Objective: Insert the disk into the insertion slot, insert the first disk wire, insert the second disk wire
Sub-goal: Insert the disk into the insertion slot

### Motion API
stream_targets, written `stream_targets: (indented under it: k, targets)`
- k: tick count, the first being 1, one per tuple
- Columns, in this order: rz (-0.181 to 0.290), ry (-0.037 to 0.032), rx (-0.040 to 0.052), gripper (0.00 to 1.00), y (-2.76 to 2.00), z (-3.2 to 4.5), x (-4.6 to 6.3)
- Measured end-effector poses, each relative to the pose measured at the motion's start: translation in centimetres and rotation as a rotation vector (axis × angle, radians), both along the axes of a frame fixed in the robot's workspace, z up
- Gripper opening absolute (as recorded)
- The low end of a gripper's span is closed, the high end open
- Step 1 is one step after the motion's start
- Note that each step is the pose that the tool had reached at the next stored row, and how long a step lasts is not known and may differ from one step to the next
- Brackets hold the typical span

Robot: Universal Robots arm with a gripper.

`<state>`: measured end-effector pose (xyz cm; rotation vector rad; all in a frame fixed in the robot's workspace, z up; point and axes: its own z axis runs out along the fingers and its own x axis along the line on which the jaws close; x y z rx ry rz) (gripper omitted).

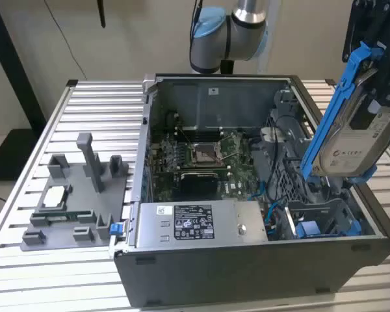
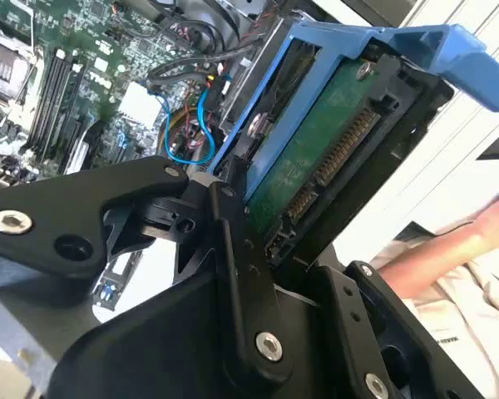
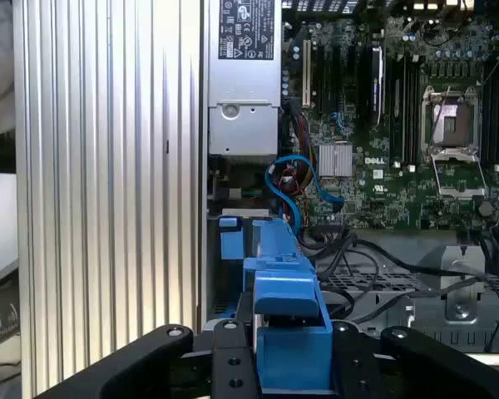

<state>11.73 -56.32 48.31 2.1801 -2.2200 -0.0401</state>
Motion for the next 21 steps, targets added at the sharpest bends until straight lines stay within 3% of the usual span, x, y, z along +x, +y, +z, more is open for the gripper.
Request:
stream_targets:
  k: [12,21]
  targets:
    - [0.0,0.0,0.0,0.0,0.0,-0.05,0.0]
    - [0.0,0.0,0.0,0.0,-0.01,-1.14,0.0]
